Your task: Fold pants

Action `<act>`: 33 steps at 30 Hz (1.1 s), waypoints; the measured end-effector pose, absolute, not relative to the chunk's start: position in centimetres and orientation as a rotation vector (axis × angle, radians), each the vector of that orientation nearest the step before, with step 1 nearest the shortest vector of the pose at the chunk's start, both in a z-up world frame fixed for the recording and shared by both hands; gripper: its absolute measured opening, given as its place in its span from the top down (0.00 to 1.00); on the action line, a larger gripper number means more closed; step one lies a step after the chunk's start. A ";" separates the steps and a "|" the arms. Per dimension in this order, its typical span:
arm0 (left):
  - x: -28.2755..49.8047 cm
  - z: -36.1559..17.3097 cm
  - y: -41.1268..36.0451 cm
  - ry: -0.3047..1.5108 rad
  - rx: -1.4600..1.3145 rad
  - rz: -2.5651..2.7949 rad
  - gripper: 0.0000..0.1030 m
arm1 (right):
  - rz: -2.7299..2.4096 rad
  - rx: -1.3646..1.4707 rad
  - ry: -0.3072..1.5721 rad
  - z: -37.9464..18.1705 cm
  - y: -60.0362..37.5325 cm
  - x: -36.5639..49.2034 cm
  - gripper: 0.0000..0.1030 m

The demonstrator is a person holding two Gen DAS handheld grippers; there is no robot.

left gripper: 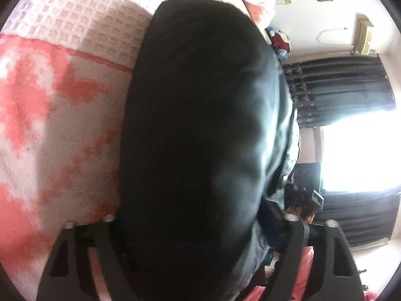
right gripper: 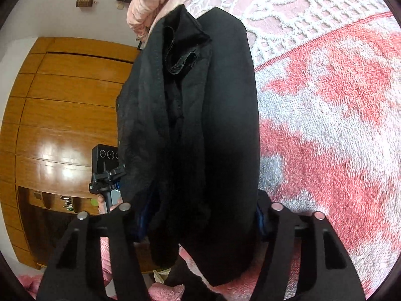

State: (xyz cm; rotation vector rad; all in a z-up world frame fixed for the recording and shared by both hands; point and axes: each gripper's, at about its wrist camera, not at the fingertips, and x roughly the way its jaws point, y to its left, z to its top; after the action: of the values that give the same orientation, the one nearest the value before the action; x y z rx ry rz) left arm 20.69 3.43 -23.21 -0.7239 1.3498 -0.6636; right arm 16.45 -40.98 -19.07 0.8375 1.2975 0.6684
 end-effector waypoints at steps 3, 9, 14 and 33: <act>20.3 -22.4 4.2 1.328 -0.802 -0.674 0.54 | 0.668 0.802 1.269 -17.7 -41.0 15.9 0.55; 19.1 -19.7 4.1 1.209 -0.864 -0.704 0.63 | 0.673 0.724 1.214 -14.2 -39.7 14.9 0.61; 19.9 -16.2 2.8 1.105 -0.806 -0.744 0.63 | 0.672 0.704 1.172 -11.4 -41.1 15.7 0.62; 31.1 -19.5 1.0 1.081 -0.773 -0.513 0.52 | 0.578 0.613 1.180 -13.3 -40.2 32.7 0.61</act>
State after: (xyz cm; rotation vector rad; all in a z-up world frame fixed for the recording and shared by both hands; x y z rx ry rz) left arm 31.09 1.03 -19.55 -0.7726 1.0805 -0.5126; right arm 32.69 -40.22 -13.30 0.6127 1.1796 0.5779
